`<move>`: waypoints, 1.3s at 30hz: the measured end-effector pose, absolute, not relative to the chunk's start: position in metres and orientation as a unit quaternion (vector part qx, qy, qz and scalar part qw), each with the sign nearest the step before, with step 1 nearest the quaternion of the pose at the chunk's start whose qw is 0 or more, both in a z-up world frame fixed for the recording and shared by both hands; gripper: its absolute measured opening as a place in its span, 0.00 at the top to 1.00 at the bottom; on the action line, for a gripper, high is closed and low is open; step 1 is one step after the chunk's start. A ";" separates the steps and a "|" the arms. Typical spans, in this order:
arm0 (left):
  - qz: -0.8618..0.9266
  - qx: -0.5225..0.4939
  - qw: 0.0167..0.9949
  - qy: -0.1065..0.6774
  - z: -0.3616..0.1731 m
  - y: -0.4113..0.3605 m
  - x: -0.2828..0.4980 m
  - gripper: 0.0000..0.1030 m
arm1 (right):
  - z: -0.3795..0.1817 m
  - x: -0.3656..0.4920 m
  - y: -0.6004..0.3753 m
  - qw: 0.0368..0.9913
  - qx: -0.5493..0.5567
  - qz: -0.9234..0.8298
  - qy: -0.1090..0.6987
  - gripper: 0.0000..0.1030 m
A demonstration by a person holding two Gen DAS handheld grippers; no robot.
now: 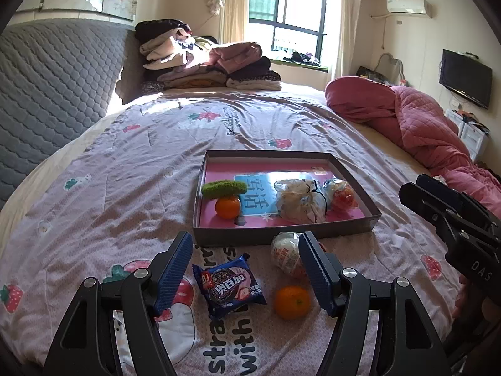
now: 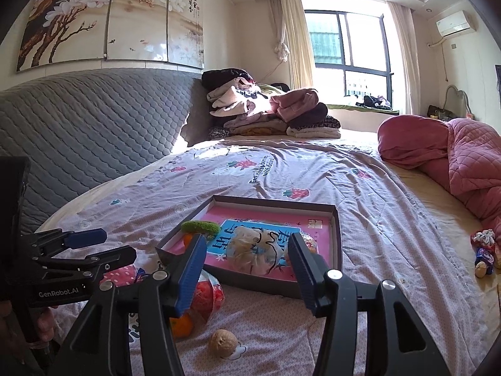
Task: Organize objects
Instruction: 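Withdraw both open grippers back toward the remaining items beside the tray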
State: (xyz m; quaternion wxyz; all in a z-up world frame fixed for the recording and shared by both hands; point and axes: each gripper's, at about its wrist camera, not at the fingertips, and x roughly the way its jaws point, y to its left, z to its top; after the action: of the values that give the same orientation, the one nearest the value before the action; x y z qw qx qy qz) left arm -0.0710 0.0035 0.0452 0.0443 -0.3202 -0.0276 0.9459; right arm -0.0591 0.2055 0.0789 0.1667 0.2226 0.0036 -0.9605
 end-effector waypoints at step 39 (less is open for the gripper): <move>0.927 -0.369 0.070 0.002 0.016 0.025 -0.057 0.30 | 0.062 -0.042 0.209 0.168 0.252 -0.953 0.009 0.48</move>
State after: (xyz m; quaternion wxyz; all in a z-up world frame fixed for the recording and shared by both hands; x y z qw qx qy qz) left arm -0.0574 0.0251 0.0156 0.0701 -0.3689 0.0019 0.9268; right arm -0.0421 0.2090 0.0615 0.1679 0.2517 0.0091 -0.9531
